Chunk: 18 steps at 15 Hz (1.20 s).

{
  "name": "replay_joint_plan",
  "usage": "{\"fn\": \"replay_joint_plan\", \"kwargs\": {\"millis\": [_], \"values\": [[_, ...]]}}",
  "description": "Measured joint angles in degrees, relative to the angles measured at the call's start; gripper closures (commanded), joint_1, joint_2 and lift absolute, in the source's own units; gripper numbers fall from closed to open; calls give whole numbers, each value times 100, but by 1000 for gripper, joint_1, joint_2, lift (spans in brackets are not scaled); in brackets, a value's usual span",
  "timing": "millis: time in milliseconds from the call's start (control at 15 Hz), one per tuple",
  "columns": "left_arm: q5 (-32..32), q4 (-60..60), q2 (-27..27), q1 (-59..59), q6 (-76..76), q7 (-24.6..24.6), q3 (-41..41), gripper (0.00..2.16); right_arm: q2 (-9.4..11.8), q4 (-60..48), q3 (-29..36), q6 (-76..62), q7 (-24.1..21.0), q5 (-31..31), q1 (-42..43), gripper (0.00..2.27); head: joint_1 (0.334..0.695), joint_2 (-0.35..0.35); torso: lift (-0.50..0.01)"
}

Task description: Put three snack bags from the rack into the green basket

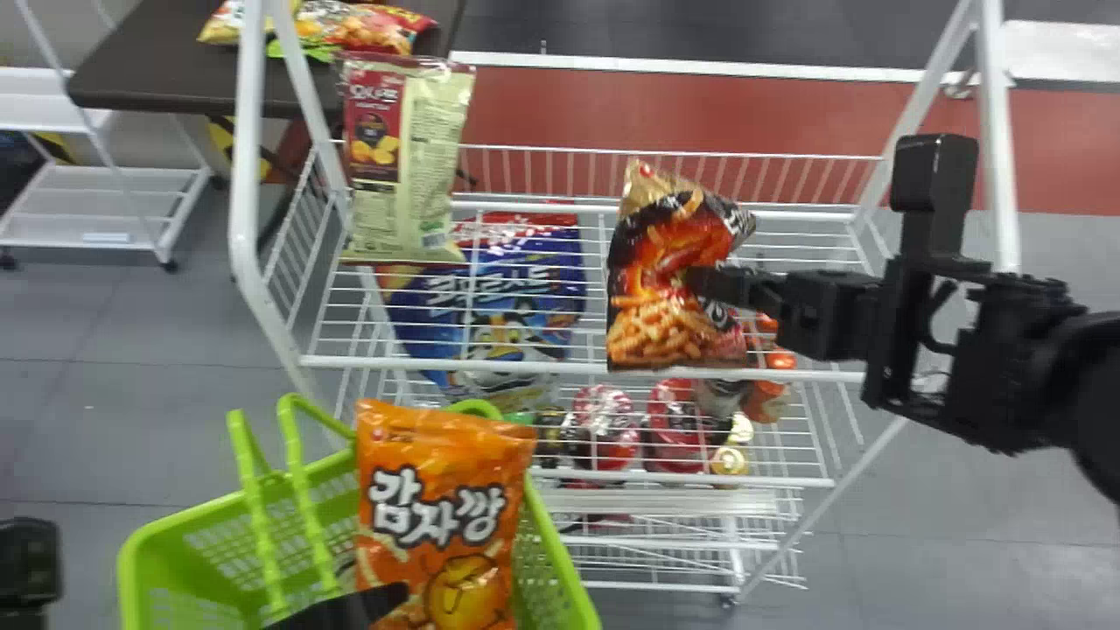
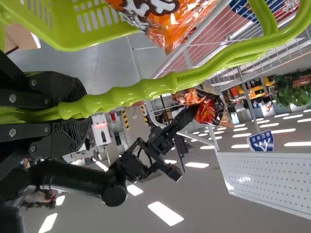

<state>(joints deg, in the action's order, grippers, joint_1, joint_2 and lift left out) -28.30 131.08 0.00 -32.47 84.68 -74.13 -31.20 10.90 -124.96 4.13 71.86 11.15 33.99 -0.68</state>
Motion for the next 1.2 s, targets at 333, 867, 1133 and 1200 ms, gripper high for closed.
{"fn": "replay_joint_plan", "kwargs": {"millis": [333,867,1133,1200], "values": [[10,-11,0,18,-16,32,84,2152,-27,-402,-304,1095,246,576,-95,2236,695,168,0],[82,-32,0,173,-25,92,315,2152,-185,301,-954,1401,887,696,111,2236,695,270,0],[-57,-21,0,221,-10,31,376,2152,-205,833,-1275,1200,1122,503,66,2236,695,297,0],[-167,-21,0,225,-1,8,397,2152,-210,955,-1347,1092,1187,492,57,2236,695,305,0]]}}
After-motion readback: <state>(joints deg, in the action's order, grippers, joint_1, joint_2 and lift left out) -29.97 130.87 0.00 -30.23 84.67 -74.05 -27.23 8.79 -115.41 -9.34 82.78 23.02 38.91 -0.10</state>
